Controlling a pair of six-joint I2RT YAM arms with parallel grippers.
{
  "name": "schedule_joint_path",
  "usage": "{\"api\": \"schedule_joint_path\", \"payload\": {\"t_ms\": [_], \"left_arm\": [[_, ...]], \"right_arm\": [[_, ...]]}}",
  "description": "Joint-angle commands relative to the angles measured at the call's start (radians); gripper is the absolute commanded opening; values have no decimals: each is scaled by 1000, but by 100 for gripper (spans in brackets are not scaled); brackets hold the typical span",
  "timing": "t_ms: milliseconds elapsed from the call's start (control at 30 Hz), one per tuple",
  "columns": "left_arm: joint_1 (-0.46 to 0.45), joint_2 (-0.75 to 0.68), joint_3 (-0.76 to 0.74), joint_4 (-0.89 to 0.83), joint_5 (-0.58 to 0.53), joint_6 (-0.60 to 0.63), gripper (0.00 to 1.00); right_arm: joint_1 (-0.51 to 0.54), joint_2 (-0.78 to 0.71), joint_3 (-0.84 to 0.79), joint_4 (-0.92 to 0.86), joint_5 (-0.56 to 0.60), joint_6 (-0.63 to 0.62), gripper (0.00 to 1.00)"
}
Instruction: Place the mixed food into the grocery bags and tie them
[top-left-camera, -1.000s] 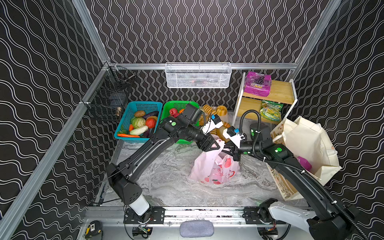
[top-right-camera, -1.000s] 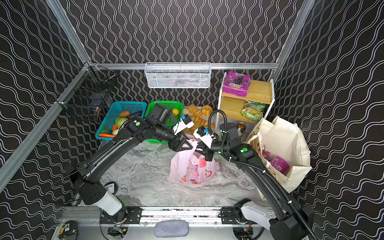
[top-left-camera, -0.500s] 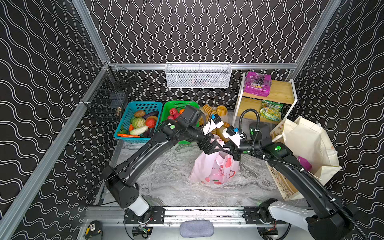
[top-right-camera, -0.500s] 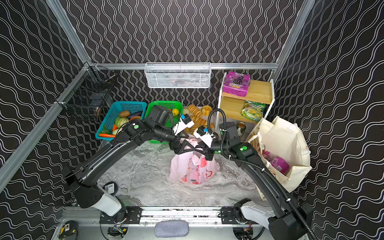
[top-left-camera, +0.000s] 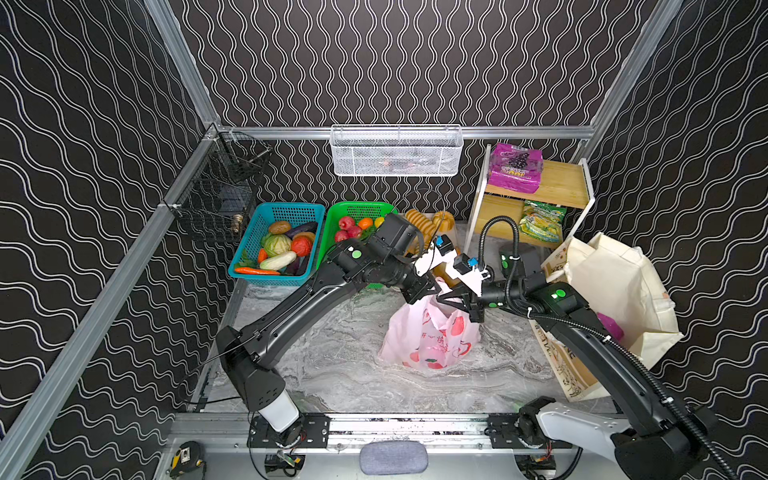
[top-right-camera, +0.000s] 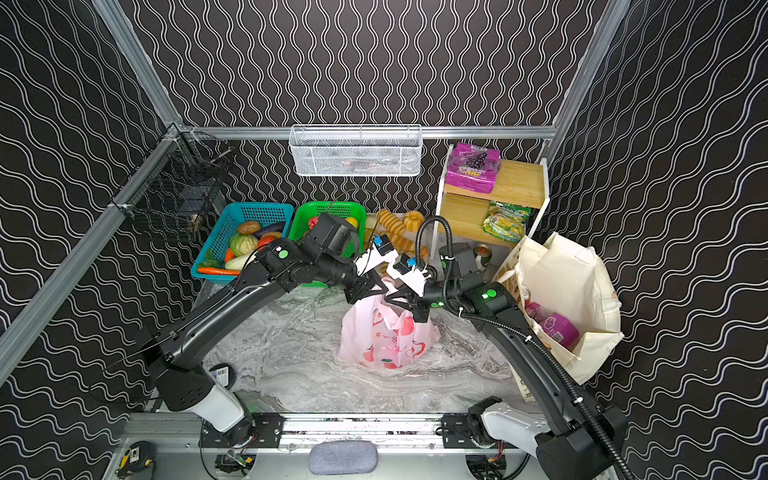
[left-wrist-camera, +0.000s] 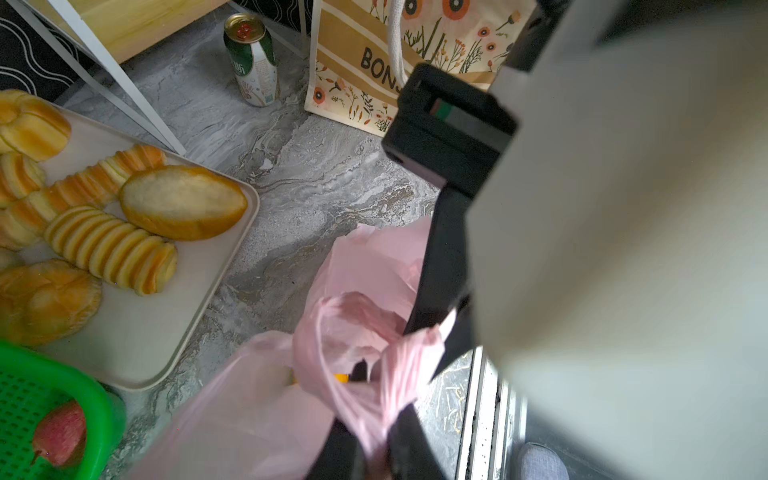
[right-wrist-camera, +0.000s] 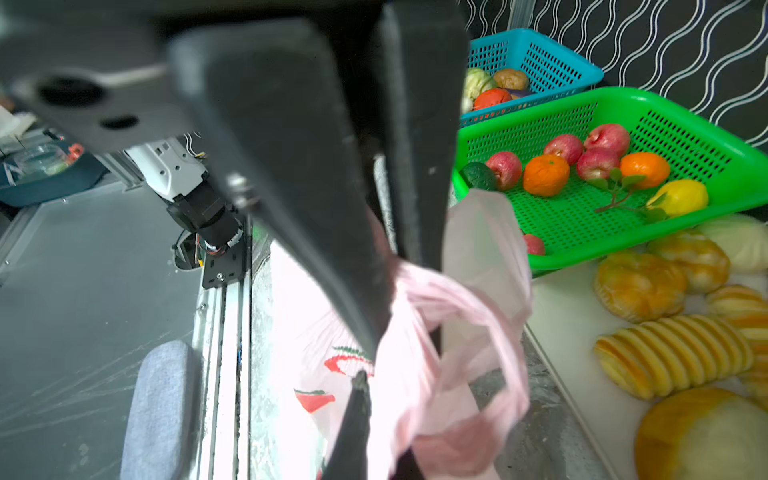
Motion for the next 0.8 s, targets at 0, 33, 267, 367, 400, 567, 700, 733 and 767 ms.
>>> {"api": "schedule_joint_path", "payload": {"t_ms": [0,33,267,367,400,567,700,733,767], "left_arm": [[4,-15,12,-38,-92,86,0],[5,-17,14,-41,-89,100,0],[5,-22,8,-28,89,135,47],[5,-14,5,-34,131,139,55],[5,-15,-1,-32,143,138,55],[5,-34,-27,-5,141,139,64],[5,-48,-38,32,166,138,71],[5,-44,-38,42,195,136,72],[5,-39,-34,43,217,137,73]], "right_arm": [[-1,0,30,-166,-83,-110,0],[-1,7,42,-205,-100,-139,0],[-48,65,119,-368,-186,-249,0],[-52,79,140,-400,-239,-289,0],[-53,87,151,-415,-254,-304,0],[-54,127,193,-489,-299,-369,0],[-54,162,217,-569,-355,-446,0],[-54,171,225,-584,-363,-460,0],[-54,178,232,-592,-369,-465,0]]}}
